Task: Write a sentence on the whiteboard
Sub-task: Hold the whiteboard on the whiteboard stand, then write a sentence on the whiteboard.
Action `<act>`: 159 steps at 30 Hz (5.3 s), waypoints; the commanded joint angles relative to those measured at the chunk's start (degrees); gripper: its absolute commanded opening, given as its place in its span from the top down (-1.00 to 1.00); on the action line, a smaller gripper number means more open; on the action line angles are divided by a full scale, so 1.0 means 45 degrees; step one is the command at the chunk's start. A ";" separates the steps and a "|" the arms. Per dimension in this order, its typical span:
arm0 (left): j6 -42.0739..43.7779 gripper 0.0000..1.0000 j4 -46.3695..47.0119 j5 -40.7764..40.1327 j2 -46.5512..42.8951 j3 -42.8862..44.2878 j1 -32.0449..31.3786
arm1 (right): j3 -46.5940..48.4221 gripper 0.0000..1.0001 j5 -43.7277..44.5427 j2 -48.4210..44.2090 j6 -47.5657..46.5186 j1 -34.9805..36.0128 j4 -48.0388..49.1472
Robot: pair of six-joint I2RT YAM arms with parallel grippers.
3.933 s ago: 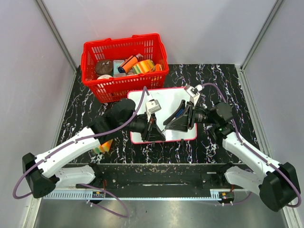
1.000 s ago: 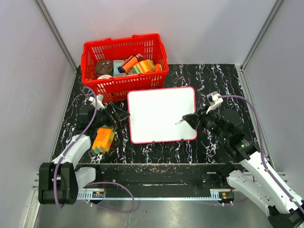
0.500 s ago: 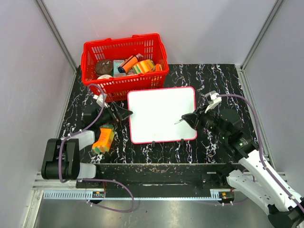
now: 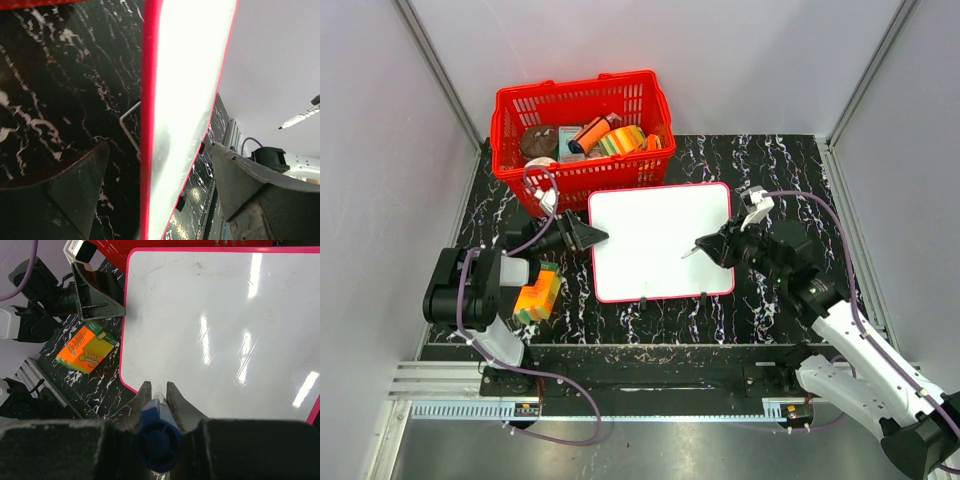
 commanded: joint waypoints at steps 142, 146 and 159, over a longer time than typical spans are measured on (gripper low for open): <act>0.4804 1.00 -0.7337 -0.3668 -0.1083 0.1744 -0.2885 | 0.3733 1.00 0.8883 0.7482 -0.4065 0.5098 0.7521; 0.4804 1.00 -0.7337 -0.3667 -0.1064 0.1744 -0.2885 | 0.3987 1.00 0.8903 0.7834 -0.4065 0.5020 0.7580; 0.4823 1.00 -0.7317 -0.3589 -0.1005 0.1744 -0.2885 | 0.4320 1.00 0.8786 0.8557 -0.3245 0.4278 0.7209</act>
